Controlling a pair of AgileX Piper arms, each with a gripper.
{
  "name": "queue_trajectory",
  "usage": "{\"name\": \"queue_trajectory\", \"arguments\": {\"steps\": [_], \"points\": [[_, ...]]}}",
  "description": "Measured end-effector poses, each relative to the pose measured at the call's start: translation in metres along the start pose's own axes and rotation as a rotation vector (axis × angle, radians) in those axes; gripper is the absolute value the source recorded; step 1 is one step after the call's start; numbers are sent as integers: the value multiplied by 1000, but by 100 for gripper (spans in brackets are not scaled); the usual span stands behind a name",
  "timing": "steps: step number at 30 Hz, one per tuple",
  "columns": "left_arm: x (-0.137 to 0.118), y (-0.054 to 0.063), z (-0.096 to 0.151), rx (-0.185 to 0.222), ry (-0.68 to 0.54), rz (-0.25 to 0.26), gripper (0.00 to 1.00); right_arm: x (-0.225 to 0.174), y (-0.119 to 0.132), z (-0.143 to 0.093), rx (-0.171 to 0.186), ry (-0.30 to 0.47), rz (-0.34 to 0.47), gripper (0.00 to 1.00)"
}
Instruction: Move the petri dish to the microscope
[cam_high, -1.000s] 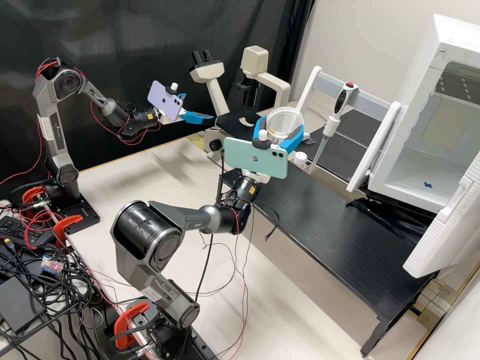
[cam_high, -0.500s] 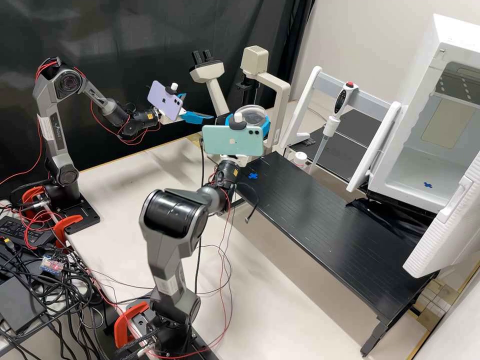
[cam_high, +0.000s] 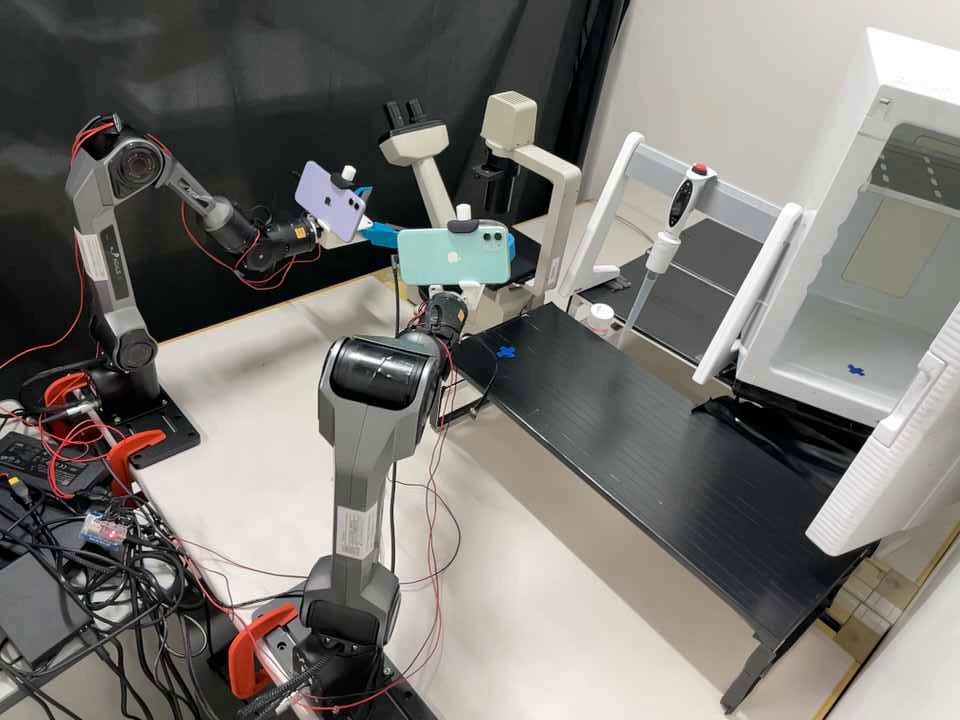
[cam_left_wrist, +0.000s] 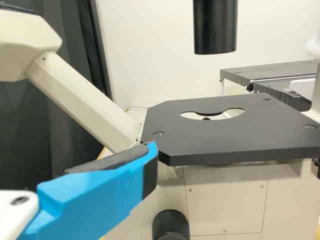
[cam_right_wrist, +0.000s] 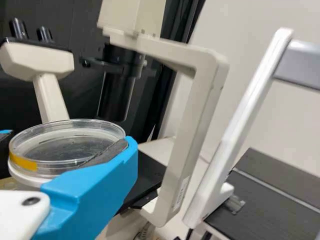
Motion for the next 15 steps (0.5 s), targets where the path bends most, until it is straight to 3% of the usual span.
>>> {"name": "queue_trajectory", "arguments": {"steps": [15], "points": [[0, 0, 0, 0, 0, 0, 100, 58, -20, 12, -2, -95, -129, 0]]}}
